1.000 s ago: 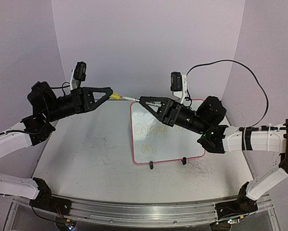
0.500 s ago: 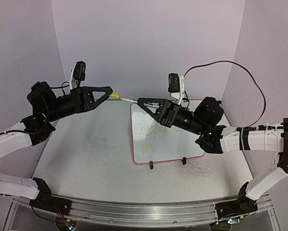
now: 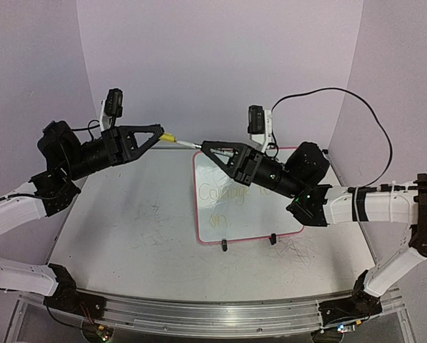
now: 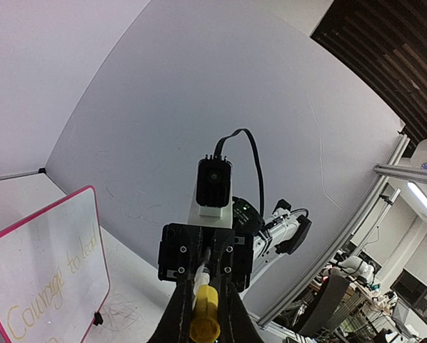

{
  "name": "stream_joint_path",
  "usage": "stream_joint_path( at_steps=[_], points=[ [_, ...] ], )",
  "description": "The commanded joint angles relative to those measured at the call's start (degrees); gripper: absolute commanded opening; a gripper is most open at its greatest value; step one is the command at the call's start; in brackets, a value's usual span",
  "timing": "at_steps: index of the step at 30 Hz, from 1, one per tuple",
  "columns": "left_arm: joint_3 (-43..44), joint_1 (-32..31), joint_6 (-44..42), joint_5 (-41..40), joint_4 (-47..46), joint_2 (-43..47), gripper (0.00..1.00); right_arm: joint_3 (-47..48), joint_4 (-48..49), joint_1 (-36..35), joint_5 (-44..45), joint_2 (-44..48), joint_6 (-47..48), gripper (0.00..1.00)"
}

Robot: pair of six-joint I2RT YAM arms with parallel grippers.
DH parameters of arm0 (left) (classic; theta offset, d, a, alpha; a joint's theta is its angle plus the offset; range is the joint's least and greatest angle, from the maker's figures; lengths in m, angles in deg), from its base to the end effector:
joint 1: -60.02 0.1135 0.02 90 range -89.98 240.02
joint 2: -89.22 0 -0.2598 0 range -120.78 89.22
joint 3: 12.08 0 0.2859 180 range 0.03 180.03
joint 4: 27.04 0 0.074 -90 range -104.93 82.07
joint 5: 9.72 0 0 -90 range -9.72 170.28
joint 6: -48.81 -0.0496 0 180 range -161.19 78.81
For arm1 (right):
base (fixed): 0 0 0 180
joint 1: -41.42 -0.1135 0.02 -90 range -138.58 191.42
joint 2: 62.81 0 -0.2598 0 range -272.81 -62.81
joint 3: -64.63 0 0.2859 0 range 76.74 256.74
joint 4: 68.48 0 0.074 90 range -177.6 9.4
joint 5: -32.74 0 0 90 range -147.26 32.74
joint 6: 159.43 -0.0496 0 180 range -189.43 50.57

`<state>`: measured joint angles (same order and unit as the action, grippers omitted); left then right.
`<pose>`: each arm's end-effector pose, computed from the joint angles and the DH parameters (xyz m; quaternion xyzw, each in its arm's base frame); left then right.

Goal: Write a sentence on the whiteboard
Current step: Insert the whiteboard marker without the cap into the center of the board.

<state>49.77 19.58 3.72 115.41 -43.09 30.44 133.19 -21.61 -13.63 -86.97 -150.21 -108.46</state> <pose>0.1939 -0.2027 0.3885 0.2241 0.5620 -0.6552 0.4524 0.1988 0.3273 0.3357 -0.2870 0.4621 0.6964 0.4681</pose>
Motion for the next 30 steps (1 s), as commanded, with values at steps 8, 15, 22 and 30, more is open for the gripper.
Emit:
stream_joint_path(
  at_steps=[8,15,22,30],
  points=[
    [-1.6,-0.6,-1.9,0.5,-1.2,-0.1,0.00,0.3,-1.3,-1.6,1.4,3.3,2.9,0.00],
    [-1.4,-0.6,-1.3,0.7,-1.2,-0.2,0.00,2.6,0.1,-1.9,1.0,0.0,1.1,0.00],
    [-1.8,-0.7,-0.8,0.4,-1.2,-0.7,0.00,14.9,2.2,-4.1,-0.5,-10.0,-1.9,0.00],
    [-4.0,-1.2,0.7,0.2,-0.8,-3.2,0.00,28.7,-7.2,-6.9,-3.3,-20.3,0.3,0.00]
  ],
)
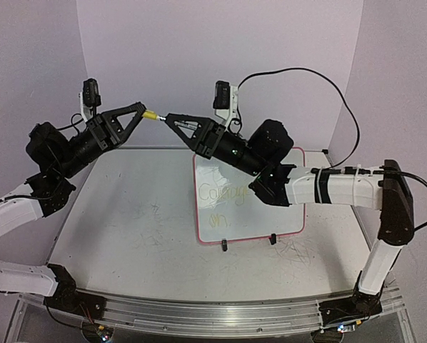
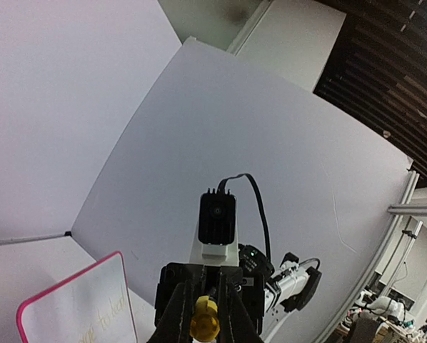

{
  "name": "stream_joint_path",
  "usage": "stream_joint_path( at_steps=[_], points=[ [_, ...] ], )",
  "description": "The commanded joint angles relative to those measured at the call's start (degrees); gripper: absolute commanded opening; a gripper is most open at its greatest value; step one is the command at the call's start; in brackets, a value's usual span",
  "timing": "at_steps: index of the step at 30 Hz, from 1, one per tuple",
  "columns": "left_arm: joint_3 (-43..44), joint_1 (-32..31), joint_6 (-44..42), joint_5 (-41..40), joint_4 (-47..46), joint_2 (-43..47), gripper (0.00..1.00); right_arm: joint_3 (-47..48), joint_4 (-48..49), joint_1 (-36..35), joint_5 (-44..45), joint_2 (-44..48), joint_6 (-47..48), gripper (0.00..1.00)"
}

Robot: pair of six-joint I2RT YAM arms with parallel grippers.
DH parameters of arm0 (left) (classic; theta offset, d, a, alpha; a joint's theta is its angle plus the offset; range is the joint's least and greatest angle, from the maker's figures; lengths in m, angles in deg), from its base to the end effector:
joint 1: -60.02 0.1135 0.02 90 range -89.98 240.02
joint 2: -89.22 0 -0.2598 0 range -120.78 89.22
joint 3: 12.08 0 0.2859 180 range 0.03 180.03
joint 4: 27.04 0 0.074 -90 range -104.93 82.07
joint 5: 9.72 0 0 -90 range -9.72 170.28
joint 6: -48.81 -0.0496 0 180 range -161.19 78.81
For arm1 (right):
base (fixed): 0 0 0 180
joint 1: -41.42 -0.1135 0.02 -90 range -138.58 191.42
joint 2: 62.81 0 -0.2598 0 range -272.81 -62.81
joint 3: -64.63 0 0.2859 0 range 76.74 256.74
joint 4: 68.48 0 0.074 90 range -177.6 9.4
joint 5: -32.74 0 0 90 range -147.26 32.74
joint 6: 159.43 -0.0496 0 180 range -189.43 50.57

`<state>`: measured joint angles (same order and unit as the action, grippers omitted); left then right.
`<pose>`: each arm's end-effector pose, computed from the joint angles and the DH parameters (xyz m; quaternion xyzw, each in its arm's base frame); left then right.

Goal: Write a sentence on the whiteboard
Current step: Insert the whiteboard marker without the cap into the center of the board, then put down the whiteboard marker at the center of the board.

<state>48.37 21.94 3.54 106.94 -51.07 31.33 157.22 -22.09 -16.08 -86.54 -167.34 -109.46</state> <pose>0.2014 -0.1861 0.3993 0.1662 0.5219 -0.6384 0.5408 0.2276 0.4023 0.3722 -0.2895 0.4117 0.7214 0.4757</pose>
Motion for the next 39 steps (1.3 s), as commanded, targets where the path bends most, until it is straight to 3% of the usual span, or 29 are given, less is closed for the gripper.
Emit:
stream_joint_path(
  at_steps=[1,6,11,15,18,20,22,26,28,32,39],
  points=[
    [-3.0,-3.5,0.8,8.7,7.2,-4.1,0.00,4.0,-6.8,-4.5,-3.5,-2.9,1.7,0.00],
    [-4.1,-3.5,-0.3,6.0,7.4,-3.2,0.00,-1.3,-7.5,-3.8,-1.4,0.8,3.2,0.02],
    [-5.0,-2.8,0.6,-2.9,9.2,-0.6,0.00,-12.0,-7.2,-1.7,3.6,7.7,3.6,0.26],
    [-6.5,0.6,6.0,-7.6,10.6,1.1,0.00,-19.2,-7.1,-1.1,6.9,12.5,4.5,0.54],
    [-8.4,4.7,11.8,-8.7,11.0,2.1,0.00,-23.1,-7.3,-0.9,8.8,14.7,4.2,0.85],
    [-9.8,8.0,16.3,-7.5,11.3,2.4,0.00,-26.1,-7.9,-0.9,10.1,16.0,4.2,0.98],
    [-10.1,11.3,17.9,-6.0,13.9,2.3,0.00,-30.0,-8.8,-0.9,12.2,17.8,4.9,0.98],
    [-4.3,13.1,8.9,-13.2,38.7,0.0,0.00,-35.8,-16.4,-0.9,18.7,24.1,9.5,0.98],
    [-3.8,13.1,4.5,-17.1,46.5,-0.7,0.00,-37.8,-21.0,-0.9,22.4,28.4,12.7,0.98],
    [-7.3,13.1,-0.1,-19.2,51.0,-1.9,0.00,-39.6,-31.2,-0.9,30.7,37.0,18.7,0.98],
    [-8.9,13.1,-1.9,-15.7,51.9,-13.1,0.00,-38.6,-41.8,-0.9,40.8,46.8,26.6,0.98]
  ],
)
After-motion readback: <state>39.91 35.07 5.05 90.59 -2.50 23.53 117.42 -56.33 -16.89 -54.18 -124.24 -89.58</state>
